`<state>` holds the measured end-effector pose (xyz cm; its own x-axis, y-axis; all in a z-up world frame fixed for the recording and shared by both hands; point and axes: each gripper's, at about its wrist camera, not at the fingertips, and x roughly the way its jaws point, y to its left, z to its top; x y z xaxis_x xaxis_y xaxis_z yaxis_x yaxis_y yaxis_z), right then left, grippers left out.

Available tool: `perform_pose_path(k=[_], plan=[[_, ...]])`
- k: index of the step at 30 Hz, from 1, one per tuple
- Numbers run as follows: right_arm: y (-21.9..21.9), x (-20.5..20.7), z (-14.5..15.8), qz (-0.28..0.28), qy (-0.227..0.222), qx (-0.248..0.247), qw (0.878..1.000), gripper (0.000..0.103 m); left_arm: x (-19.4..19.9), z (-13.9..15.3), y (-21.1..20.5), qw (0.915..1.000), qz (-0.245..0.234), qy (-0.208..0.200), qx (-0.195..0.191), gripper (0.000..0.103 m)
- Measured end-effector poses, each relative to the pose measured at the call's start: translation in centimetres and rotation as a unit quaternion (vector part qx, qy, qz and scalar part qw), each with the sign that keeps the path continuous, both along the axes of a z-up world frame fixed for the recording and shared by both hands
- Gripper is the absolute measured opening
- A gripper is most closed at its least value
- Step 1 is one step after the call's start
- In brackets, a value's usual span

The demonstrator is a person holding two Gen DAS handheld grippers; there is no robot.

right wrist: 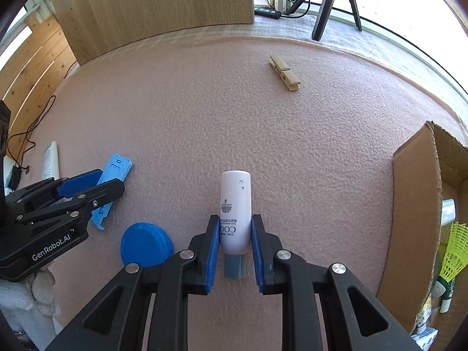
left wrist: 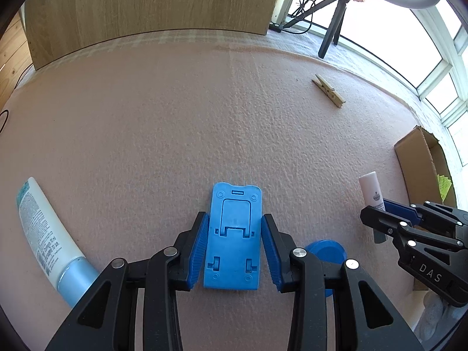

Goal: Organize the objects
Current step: 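Carry the phone stand and white bottle into the box and open both tools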

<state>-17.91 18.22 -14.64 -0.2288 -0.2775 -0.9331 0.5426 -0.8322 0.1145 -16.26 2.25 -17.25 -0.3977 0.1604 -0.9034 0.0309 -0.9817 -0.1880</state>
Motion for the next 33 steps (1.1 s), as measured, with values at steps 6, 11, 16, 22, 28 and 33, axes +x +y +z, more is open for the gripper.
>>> perform_pose_path(k=[6,11,16,22,28,33], plan=[[2.1,0.4,1.7,-0.009,0.002,-0.03,1.0,0.019,0.5,1.4,-0.7,0.9999,0.004,0.006,0.008,0.039],[4.6,0.6,3.8,-0.021,0.014,-0.049,0.998,0.019,0.0,3.9,0.6,0.9995,-0.014,0.028,0.002,0.039],[7.3,1.2,5.9,-0.035,0.028,-0.057,0.997,0.019,-0.7,6.1,3.0,0.9983,-0.033,0.047,0.014,0.039],[11.6,1.7,7.6,-0.067,0.042,-0.065,0.995,0.019,-1.0,8.2,8.3,0.9942,-0.082,0.064,0.026,0.039],[16.5,2.1,8.2,-0.112,0.049,-0.063,0.99,0.019,-0.8,9.4,15.2,0.9859,-0.145,0.075,0.038,0.039],[20.2,2.4,8.1,-0.146,0.052,-0.052,0.987,0.019,-0.1,10.2,20.7,0.9769,-0.194,0.079,0.041,0.039]])
